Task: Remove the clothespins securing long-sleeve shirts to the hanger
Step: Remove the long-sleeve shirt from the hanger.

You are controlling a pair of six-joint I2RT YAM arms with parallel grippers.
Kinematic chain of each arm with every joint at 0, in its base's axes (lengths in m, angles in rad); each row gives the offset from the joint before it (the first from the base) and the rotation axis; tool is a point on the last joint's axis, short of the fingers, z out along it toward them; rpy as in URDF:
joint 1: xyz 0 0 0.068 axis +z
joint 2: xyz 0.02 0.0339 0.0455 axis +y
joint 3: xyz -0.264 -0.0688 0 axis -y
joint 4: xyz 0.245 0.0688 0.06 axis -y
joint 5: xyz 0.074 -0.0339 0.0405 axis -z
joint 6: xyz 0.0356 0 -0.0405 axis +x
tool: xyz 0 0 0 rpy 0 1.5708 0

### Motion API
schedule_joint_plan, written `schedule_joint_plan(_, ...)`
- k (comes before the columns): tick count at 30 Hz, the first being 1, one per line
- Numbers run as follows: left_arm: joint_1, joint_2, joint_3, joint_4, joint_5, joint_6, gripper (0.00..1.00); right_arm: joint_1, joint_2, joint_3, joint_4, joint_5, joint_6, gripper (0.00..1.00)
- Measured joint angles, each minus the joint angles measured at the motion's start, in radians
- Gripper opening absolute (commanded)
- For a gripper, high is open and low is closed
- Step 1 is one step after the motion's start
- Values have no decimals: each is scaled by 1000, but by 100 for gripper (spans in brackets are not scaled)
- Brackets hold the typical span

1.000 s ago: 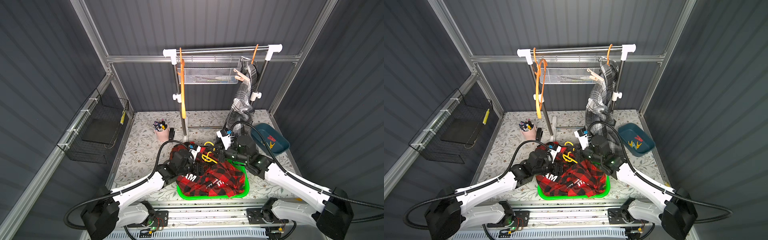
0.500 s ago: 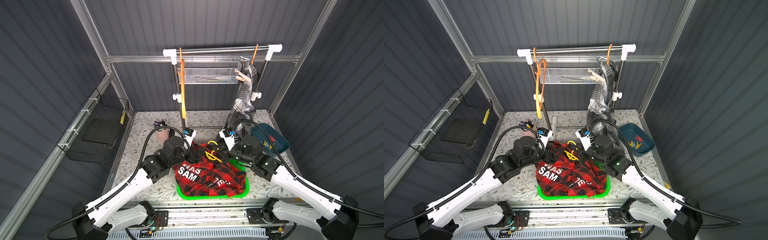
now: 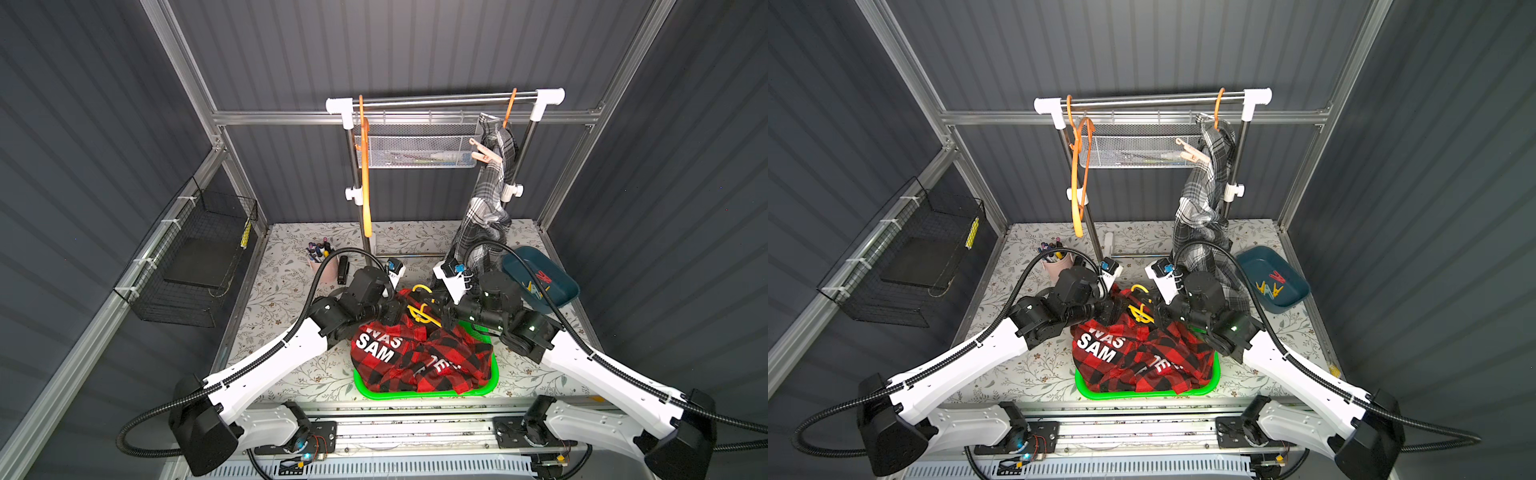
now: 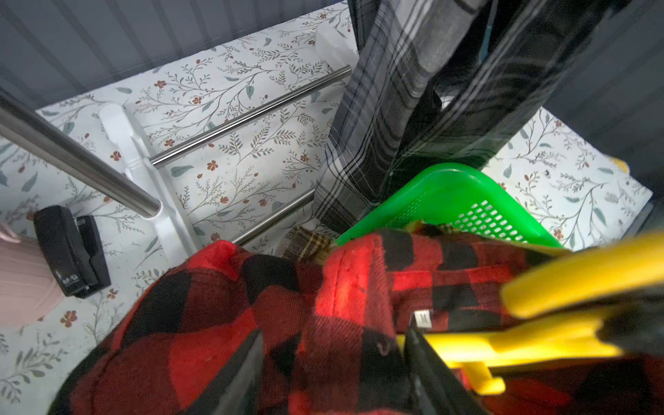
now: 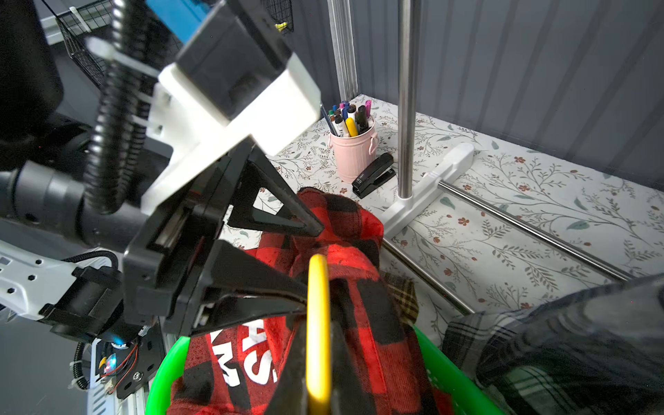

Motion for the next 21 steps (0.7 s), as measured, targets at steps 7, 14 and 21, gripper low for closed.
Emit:
schedule_joint_plan(7, 0, 10, 11, 0, -26, 26, 0, 2, 0, 4, 0, 0, -3, 0)
schedule_joint_plan(14, 0, 16, 16, -3, -121, 47, 0, -8, -35, 3, -14, -9, 0, 0)
schedule_joint_plan(21, 159, 16, 33, -27, -114, 42, 0, -56, -120, 3, -27, -69, 19, 0)
